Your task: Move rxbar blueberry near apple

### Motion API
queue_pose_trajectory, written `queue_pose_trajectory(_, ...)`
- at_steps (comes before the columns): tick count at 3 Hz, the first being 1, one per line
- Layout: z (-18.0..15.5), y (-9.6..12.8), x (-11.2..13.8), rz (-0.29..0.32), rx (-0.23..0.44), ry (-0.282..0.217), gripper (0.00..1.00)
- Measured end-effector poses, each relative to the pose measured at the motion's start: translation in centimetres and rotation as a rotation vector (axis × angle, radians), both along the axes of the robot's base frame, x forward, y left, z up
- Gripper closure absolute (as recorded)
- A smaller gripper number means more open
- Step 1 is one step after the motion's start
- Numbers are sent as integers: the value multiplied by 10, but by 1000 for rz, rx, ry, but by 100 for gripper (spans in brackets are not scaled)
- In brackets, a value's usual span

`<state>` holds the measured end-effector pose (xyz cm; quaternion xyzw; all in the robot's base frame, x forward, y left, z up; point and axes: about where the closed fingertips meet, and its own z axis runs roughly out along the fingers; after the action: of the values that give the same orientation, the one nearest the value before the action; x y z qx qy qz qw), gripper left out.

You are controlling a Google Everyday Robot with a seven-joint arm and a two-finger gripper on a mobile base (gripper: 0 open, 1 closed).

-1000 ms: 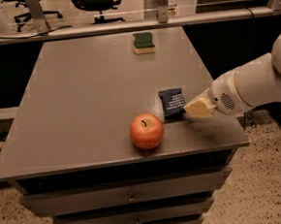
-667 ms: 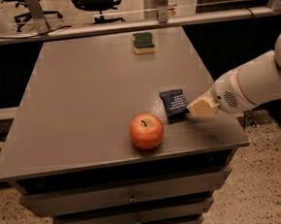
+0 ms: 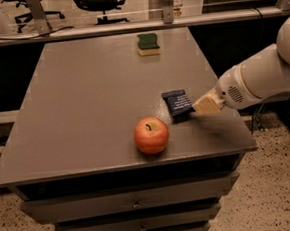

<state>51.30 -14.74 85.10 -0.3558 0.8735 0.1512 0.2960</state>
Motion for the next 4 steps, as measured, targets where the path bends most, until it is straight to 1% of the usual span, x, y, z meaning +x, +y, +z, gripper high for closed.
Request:
queue_pose_trajectory(1, 3, 1, 13, 25, -10, -2, 13)
queue_pose_trajectory(2, 11, 0, 27, 49, -26, -13, 0)
queue_pose_trajectory(3, 22, 8, 56, 83, -3, -109, 0)
queue_pose_trajectory(4, 47, 26, 112, 142, 56, -309, 0)
